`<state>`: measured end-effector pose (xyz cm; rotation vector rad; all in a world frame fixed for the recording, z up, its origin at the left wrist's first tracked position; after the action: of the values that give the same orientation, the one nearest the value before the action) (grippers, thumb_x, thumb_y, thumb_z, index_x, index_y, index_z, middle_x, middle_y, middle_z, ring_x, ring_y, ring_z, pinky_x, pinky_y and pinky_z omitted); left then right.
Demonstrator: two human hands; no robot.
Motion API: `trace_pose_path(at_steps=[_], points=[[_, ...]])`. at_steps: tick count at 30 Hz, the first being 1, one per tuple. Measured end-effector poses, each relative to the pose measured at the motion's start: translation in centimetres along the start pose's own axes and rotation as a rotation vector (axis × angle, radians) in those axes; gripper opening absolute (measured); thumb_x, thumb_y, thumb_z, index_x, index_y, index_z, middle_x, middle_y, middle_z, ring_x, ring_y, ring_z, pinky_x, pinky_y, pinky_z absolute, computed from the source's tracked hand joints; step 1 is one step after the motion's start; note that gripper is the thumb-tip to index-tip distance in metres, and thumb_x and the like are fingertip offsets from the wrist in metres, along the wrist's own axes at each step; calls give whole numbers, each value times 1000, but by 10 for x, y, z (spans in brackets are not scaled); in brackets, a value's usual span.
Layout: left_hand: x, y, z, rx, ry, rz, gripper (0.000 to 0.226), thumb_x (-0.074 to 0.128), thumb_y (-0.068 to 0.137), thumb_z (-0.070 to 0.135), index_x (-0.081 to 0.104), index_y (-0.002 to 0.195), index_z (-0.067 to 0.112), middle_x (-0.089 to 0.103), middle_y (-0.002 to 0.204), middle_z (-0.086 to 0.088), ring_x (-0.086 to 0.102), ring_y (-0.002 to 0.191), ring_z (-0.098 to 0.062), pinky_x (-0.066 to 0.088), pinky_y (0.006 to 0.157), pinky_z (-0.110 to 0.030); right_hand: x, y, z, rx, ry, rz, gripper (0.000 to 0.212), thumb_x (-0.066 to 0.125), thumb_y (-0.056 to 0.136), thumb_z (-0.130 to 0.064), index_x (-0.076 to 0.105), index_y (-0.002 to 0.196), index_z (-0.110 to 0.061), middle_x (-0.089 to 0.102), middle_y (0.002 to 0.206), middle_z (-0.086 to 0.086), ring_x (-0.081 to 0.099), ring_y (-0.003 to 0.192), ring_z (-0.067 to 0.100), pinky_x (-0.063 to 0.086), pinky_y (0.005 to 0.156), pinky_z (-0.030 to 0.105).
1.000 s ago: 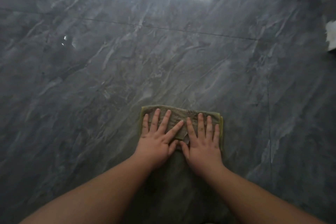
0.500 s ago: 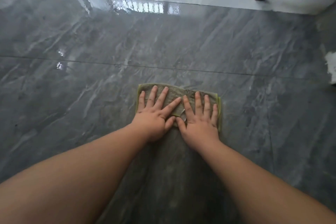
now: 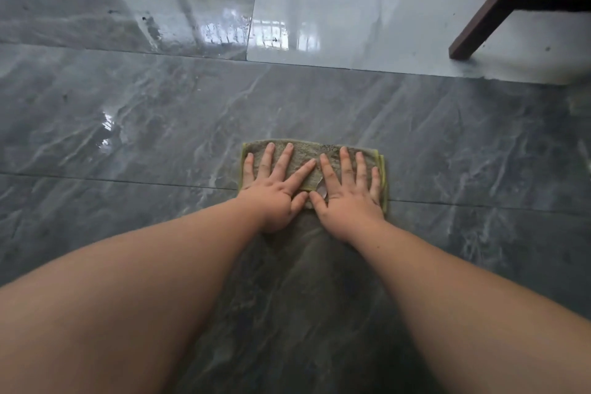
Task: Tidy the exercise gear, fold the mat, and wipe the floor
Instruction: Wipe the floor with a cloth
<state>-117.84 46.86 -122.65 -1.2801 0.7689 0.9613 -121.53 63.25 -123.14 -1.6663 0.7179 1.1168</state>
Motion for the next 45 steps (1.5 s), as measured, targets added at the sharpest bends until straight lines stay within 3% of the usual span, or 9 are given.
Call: trace_pose_path(at_steps=[8,15,27,30,45], points=[[1,-3,-1,19,21,30,63,18,96,63,-12,150,50,-23,162,-1,-24,147,-33,-16,113,-62,-1,-2,-1,1,-6,1,75,24,94,-66,-11,155,-41,-25,163,0,-28,148,28,-17,117,53],[11,-25,15,-64,-44,55,63,22,96,58,-9,151,49,-23,162,-2,-25,147,-32,-16,114,-60,1,-25,-14,39,2,-40,75,25,97,-62,-12,156,-35,-28,162,3,-29,148,29,-18,117,53],[84,-220,-3,-41,-56,-54,64,17,96,63,-16,149,50,-28,160,1,-32,144,-29,-23,113,-57,71,-192,-80,-23,-17,-228,81,24,94,-67,-19,154,-33,-42,153,5,-39,142,32,-24,114,55],[101,-254,-10,-32,-52,-43,64,18,96,62,-15,149,50,-27,160,2,-32,144,-28,-23,113,-56,84,-221,-96,-35,-23,-251,82,23,94,-68,-20,154,-32,-48,145,3,-41,141,32,-25,113,56],[162,-393,-65,-48,-63,-44,63,20,94,62,-21,142,58,-31,157,5,-34,143,-27,-26,112,-53,134,-339,-180,-135,-33,-340,90,26,92,-72,-23,152,-27,-50,142,8,-46,133,33,-23,113,59]])
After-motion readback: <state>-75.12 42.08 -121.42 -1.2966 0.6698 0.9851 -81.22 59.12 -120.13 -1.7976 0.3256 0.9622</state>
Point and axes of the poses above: each hand's wrist, its own y-axis towards the middle knuckle, its own x-axis out of the palm, z = x × y, the point moved 1 cm from there along y, towards the middle knuckle
